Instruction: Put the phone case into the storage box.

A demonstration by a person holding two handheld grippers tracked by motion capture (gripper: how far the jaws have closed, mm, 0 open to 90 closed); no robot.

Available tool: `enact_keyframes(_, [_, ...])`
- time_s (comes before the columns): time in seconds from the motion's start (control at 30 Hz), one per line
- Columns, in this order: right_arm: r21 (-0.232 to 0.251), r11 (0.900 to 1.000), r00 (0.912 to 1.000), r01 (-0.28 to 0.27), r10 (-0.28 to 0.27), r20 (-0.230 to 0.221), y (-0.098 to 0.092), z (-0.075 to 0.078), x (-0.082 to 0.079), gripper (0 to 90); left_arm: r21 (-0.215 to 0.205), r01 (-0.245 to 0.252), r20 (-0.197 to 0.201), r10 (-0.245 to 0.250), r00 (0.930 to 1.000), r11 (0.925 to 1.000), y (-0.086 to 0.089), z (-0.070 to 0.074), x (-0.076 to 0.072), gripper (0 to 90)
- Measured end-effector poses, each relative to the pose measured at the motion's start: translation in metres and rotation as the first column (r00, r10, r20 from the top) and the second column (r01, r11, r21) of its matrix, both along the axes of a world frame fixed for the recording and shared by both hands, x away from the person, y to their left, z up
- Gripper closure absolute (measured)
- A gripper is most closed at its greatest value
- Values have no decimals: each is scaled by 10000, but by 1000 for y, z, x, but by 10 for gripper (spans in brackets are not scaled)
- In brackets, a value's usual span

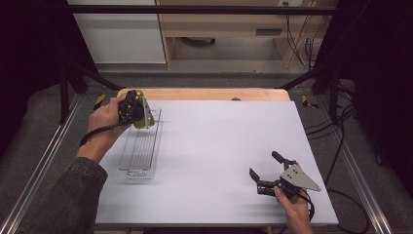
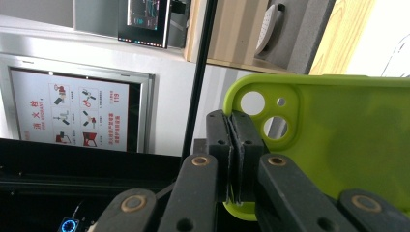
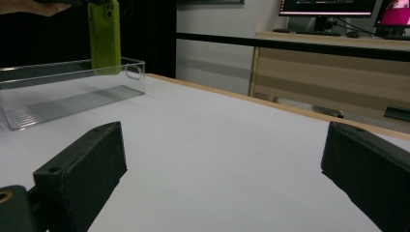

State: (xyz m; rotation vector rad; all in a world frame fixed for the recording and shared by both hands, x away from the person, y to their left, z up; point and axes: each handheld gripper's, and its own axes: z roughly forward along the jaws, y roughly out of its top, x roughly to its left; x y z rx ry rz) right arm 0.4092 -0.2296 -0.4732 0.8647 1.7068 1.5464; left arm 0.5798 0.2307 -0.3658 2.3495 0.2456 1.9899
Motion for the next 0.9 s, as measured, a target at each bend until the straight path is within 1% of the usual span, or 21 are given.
enact_keyframes(0.27, [-20, 10000, 10000, 34, -34, -58, 1, 0, 1, 24, 9, 20, 35, -21, 10000, 10000, -1, -2, 1, 873])
enact_keyframes(0.4, [-67, 10000, 10000, 17, -18, -81, 3, -1, 3, 25, 50, 116, 89, -117, 9999, 9999, -3, -4, 2, 873])
enact_keyframes(0.73, [-54, 10000, 9999, 21, -22, -130, 3, -1, 2, 24, 180, 210, 81, -212, 9997, 9996, -6, -6, 2, 873])
enact_keyframes(0.9, [-74, 10000, 9999, 16, -17, -140, 3, -1, 2, 23, 244, 192, 83, -194, 9998, 9995, -7, -8, 3, 873])
